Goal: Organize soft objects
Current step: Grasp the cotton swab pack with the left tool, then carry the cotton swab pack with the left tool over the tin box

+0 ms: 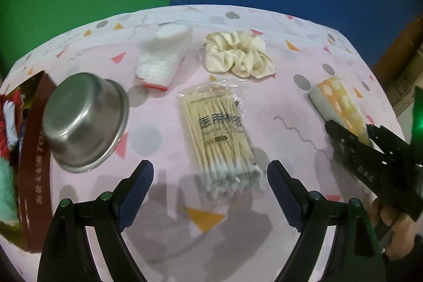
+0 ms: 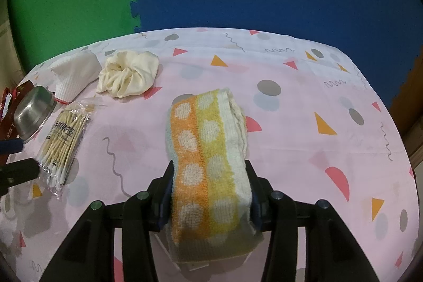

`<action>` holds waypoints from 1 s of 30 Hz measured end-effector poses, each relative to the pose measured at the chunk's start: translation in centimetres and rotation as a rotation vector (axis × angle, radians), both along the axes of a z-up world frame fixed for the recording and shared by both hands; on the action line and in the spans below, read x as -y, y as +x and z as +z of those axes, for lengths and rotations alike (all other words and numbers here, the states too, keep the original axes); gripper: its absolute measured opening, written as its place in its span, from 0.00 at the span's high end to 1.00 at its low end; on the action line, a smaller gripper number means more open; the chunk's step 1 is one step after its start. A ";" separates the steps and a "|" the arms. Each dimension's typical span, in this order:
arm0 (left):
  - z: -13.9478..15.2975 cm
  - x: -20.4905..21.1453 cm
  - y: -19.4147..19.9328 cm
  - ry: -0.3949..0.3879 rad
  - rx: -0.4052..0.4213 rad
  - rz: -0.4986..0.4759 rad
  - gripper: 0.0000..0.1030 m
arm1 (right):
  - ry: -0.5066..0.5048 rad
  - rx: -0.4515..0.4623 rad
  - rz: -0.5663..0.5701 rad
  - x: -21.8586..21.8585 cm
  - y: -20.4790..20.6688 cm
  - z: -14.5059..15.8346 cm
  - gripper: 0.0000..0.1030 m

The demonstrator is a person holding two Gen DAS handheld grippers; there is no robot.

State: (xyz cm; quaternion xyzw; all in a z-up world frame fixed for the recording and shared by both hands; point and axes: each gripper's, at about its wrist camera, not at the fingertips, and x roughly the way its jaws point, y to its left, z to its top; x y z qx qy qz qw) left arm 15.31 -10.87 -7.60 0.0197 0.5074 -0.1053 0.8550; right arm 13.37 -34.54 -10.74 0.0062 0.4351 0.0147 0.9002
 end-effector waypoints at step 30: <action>-0.6 0.1 -0.2 0.025 -0.009 -0.054 0.72 | 0.015 -0.002 -0.002 0.0 0.1 0.0 0.52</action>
